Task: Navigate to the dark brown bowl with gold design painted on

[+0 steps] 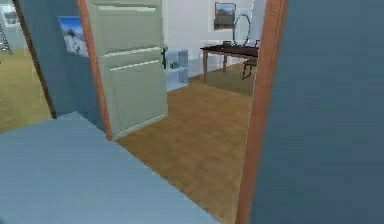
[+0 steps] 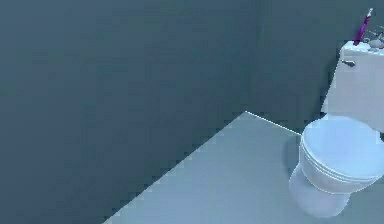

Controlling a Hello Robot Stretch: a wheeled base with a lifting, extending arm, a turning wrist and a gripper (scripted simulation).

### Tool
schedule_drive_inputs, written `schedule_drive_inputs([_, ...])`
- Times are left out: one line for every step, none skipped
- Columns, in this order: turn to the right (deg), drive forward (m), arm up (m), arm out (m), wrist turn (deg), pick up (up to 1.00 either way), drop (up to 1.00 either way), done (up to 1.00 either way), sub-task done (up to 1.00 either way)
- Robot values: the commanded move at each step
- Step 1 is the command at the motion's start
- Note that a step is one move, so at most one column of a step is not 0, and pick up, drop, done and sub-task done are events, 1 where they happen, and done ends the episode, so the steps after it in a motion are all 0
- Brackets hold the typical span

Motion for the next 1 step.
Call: schedule_drive_inputs([0.0,0.85,0.00,0.00,0.0,0.00,0.00,0.00,0.00])
